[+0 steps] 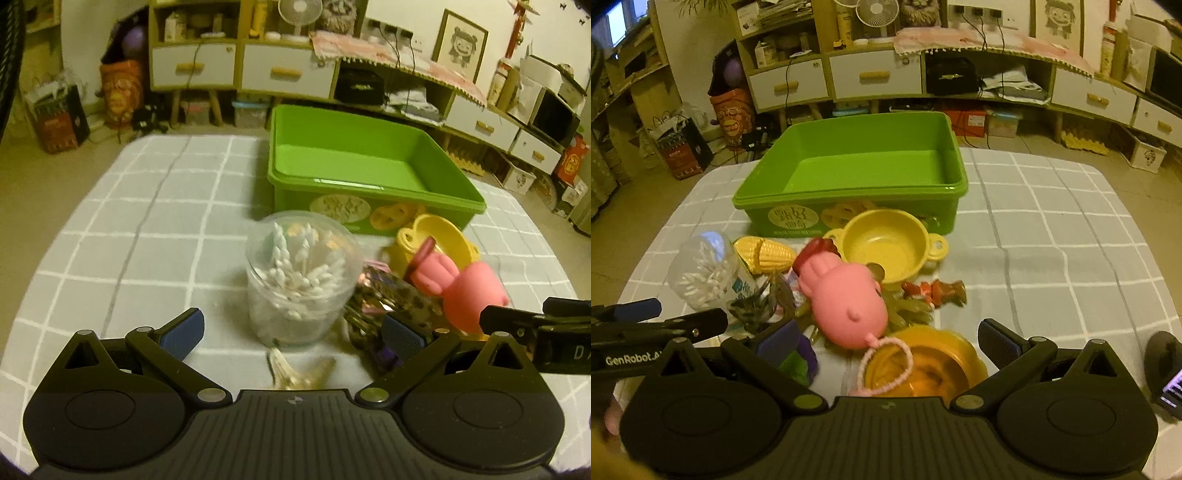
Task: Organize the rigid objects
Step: 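Grasp the cotton swab jar with the left tool while the right tool grasps the pink pig toy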
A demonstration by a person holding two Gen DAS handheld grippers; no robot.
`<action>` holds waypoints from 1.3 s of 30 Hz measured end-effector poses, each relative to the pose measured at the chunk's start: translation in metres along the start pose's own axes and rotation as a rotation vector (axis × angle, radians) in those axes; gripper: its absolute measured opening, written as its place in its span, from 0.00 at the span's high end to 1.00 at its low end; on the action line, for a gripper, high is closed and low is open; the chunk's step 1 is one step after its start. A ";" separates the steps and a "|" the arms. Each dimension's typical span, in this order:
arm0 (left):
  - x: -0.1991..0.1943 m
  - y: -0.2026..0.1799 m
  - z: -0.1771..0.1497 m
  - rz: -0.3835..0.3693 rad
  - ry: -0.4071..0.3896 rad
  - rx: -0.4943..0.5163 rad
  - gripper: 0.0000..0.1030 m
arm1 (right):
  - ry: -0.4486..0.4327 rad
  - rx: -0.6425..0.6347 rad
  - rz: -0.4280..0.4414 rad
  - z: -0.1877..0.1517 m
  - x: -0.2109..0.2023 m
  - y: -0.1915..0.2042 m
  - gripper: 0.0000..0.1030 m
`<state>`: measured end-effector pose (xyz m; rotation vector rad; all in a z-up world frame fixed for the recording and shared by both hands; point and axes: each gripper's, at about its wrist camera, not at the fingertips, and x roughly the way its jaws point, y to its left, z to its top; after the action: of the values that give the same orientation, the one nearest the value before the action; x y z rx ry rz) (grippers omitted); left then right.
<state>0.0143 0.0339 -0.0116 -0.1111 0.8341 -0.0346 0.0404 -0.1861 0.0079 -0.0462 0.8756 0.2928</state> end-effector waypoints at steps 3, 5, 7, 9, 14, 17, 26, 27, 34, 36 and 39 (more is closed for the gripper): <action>0.001 0.002 -0.002 -0.005 -0.056 -0.014 0.02 | -0.013 0.024 0.031 0.002 0.005 -0.001 0.20; 0.003 0.002 -0.003 -0.008 -0.078 -0.021 0.04 | -0.019 0.048 0.060 0.001 0.006 -0.003 0.20; 0.005 0.004 -0.003 -0.008 -0.098 -0.026 0.05 | -0.027 0.066 0.087 0.001 0.006 -0.003 0.21; 0.007 0.005 -0.004 -0.007 -0.114 -0.033 0.07 | -0.037 0.074 0.101 0.001 0.007 -0.003 0.23; 0.008 0.007 -0.005 -0.020 -0.140 -0.029 0.18 | -0.055 0.054 0.120 -0.002 0.008 0.001 0.30; 0.009 0.006 -0.006 -0.031 -0.153 -0.024 0.21 | -0.060 0.033 0.127 -0.003 0.010 0.004 0.37; 0.014 -0.001 -0.012 -0.013 -0.159 0.029 0.30 | -0.063 -0.041 0.095 -0.008 0.018 0.015 0.53; 0.014 -0.001 -0.013 -0.013 -0.157 0.030 0.30 | -0.067 -0.047 0.090 -0.009 0.018 0.015 0.55; 0.014 0.000 -0.013 0.000 -0.158 0.019 0.31 | -0.095 -0.070 0.063 -0.010 0.018 0.015 0.77; 0.013 0.003 -0.012 0.000 -0.155 0.005 0.31 | -0.093 -0.053 0.068 -0.009 0.017 0.014 0.77; 0.012 0.008 -0.010 -0.010 -0.150 -0.026 0.32 | -0.093 -0.031 0.072 -0.008 0.016 0.010 0.77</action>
<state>0.0147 0.0402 -0.0276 -0.1410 0.6840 -0.0241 0.0410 -0.1737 -0.0087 -0.0294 0.7818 0.3732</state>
